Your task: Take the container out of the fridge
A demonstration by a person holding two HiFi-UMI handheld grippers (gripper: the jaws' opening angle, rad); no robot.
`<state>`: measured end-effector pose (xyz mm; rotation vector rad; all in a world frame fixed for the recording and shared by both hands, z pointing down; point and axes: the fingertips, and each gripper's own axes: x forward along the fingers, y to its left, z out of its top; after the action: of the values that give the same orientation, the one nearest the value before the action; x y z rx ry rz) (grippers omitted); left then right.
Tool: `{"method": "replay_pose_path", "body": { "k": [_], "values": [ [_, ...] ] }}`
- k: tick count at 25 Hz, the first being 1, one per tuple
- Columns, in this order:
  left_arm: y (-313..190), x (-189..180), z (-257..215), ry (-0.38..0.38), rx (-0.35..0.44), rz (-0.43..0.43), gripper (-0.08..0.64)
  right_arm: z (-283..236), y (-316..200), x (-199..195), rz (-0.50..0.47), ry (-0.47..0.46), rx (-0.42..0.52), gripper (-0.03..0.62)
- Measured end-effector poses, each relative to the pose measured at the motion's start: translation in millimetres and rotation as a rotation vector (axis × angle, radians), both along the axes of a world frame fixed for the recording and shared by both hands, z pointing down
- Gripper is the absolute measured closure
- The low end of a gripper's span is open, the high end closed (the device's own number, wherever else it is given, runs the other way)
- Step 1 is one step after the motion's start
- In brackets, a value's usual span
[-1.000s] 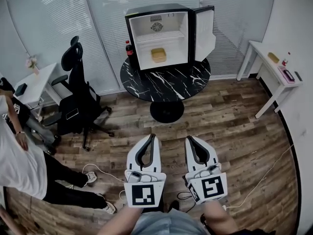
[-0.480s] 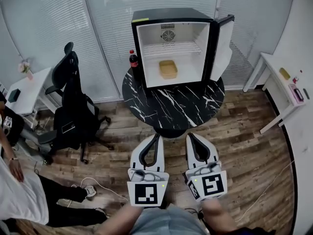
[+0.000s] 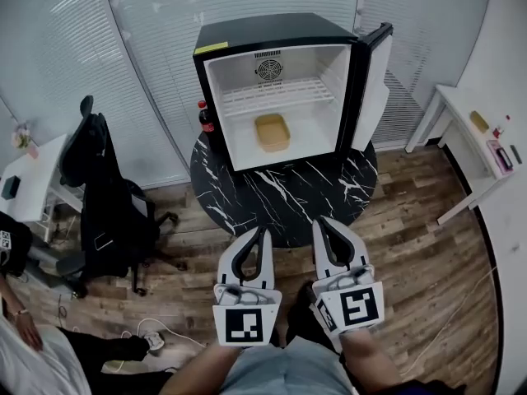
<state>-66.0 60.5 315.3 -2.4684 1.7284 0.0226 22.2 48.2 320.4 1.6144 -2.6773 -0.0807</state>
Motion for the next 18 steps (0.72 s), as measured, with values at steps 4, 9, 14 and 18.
{"method": "replay_pose_path", "body": {
  "k": [4,9,14,18],
  "values": [
    [-52.4,11.8,9.9,0.012,-0.003,-0.014,0.546,9.8,-54.1,11.8,-0.005,0.002,-0.007,0.578],
    [-130.9,25.1,7.3,-0.006,-0.003,-0.065,0.546,10.2,-139.4,26.4,-0.045,-0.001,-0.005,0.578],
    [-197.5,31.9,-6.3,-0.032,0.032,-0.123,0.546,4.5,-214.9,30.2,-0.106,-0.003,-0.007,0.578],
    [-238.6,27.9,-6.0,-0.022,0.010,-0.174,0.546,4.5,-266.3,30.1,-0.135,0.014,-0.022,0.578]
  ]
}}
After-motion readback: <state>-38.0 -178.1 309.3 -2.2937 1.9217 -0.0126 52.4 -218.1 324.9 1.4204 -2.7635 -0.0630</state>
